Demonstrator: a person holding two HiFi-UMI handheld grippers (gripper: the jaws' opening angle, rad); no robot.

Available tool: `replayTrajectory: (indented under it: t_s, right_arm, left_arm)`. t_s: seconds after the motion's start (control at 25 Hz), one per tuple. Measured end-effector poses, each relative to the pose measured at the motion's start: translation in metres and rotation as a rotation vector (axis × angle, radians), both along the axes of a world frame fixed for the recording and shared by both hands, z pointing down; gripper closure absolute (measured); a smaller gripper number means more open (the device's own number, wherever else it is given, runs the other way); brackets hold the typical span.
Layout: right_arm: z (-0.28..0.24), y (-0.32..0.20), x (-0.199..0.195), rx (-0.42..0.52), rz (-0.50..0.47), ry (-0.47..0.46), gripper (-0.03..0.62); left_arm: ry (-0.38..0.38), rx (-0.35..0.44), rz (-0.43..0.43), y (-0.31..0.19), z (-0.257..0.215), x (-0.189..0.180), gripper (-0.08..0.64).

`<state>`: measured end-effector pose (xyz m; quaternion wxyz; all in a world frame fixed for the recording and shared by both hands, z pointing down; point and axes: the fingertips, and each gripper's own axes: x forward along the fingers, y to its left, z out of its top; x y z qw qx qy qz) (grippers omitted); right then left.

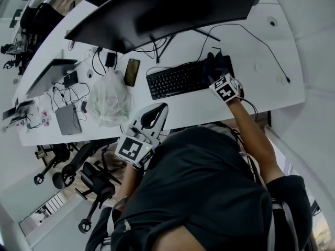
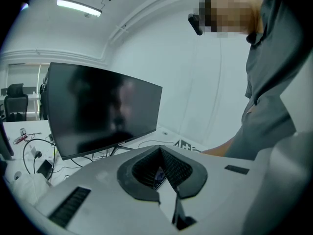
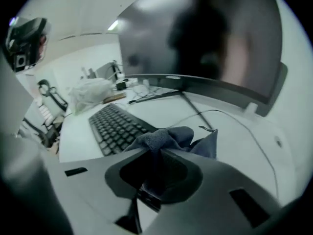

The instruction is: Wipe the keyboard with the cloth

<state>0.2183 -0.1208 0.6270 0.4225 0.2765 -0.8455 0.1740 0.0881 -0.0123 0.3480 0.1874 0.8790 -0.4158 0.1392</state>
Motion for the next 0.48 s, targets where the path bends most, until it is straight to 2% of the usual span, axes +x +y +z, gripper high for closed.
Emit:
replayTrajectory:
  t_s: [0.08, 0.16, 0.2, 0.36, 0.4, 0.48]
  right_arm:
    - [0.003, -0.032, 0.052, 0.066, 0.153, 0.102, 0.54]
    - [0.013, -0.038, 0.075, 0.084, 0.183, 0.188, 0.541]
    - [0.017, -0.03, 0.066, 0.076, 0.143, 0.19, 0.541]
    - [0.024, 0.051, -0.02, -0.061, -0.193, 0.068, 0.541]
    - [0.024, 0.06, -0.029, -0.087, -0.222, 0.042, 0.541]
    - [0.019, 0.048, -0.018, -0.098, -0.154, 0.004, 0.541]
  left_arm:
    - [0.004, -0.007, 0.0, 0.001, 0.003, 0.0, 0.558]
    - [0.009, -0.01, 0.002, 0.002, 0.005, 0.002, 0.558]
    - [0.011, -0.012, 0.006, 0.003, 0.006, 0.004, 0.558]
    - [0.008, -0.006, 0.029, 0.003, 0.003, 0.014, 0.558]
    - [0.003, -0.004, 0.036, 0.004, 0.002, 0.016, 0.558]
    - [-0.007, -0.001, 0.046, 0.007, 0.002, 0.02, 0.558]
